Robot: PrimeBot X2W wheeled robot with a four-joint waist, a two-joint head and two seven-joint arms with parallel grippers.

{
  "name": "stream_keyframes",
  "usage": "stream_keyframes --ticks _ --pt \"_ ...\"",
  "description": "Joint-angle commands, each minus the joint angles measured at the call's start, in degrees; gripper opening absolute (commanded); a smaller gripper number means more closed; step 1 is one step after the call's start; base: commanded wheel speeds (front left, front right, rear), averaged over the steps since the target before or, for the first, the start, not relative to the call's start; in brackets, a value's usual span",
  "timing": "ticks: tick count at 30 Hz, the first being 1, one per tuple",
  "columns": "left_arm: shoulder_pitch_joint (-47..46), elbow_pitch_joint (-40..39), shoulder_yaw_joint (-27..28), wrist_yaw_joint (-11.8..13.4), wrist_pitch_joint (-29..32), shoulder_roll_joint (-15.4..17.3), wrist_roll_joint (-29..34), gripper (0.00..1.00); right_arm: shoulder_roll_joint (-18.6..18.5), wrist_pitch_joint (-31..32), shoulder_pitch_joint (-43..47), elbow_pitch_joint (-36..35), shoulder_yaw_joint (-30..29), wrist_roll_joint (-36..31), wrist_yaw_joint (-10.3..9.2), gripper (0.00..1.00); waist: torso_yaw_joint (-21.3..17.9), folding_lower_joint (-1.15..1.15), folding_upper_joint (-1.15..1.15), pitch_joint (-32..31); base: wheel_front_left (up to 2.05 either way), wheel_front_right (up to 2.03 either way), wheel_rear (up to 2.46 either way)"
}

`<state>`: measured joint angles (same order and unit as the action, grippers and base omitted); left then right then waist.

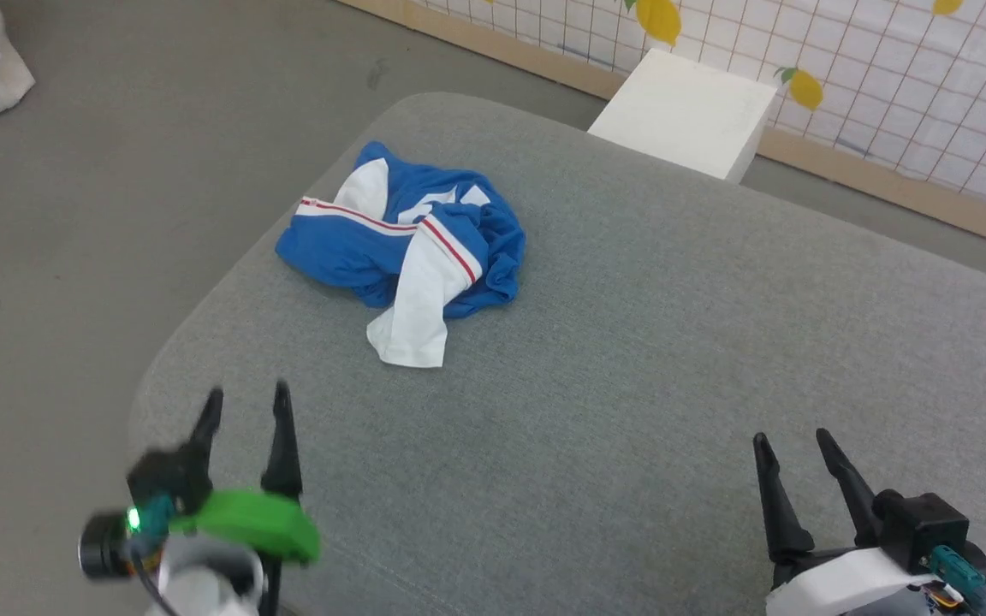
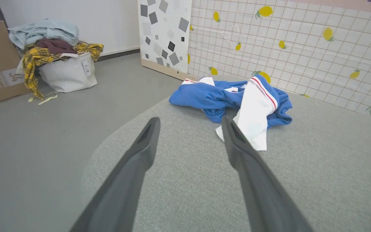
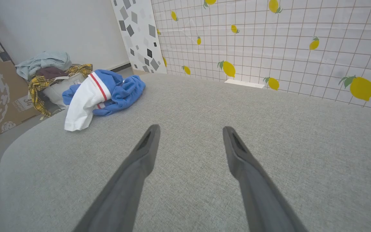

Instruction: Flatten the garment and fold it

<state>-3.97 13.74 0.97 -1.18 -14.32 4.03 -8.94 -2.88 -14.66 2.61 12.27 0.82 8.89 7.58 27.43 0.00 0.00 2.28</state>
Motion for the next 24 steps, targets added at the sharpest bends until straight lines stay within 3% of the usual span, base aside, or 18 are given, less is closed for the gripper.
stream_keyframes --ticks 1,6,13,18,24 --pt "-4.38 1.21 0.14 -1.14 0.64 0.88 -1.05 1.0 0.01 -0.34 -0.55 0.03 -0.32 -0.65 -0.09 1.0 -0.7 0.0 0.0 1.13 0.0 0.0 0.0" --pt "-18.67 9.42 0.21 -4.9 7.01 3.46 -6.76 1.0 0.01 0.76 -2.57 -1.31 -1.37 -3.34 -0.09 1.0 -2.69 0.0 0.0 5.46 0.0 0.0 0.0" --pt "-37.17 23.06 -2.72 -6.26 21.17 7.01 -18.61 1.0 0.01 4.41 -5.08 -5.74 -2.31 -7.67 -0.09 1.0 -7.52 0.0 0.0 13.31 0.0 0.0 0.0" --pt "-42.69 28.98 -5.49 -6.29 30.96 9.61 -25.92 1.0 0.01 6.18 -4.69 -8.92 -3.5 -9.07 -0.09 1.0 -11.14 0.0 0.0 17.92 0.0 0.0 0.0" --pt "-44.63 34.37 -7.73 -6.3 38.98 11.14 -29.97 1.0 0.01 6.98 -3.52 -11.89 -5.31 -9.51 -0.09 1.0 -12.97 0.0 0.0 21.53 0.0 0.0 0.0"
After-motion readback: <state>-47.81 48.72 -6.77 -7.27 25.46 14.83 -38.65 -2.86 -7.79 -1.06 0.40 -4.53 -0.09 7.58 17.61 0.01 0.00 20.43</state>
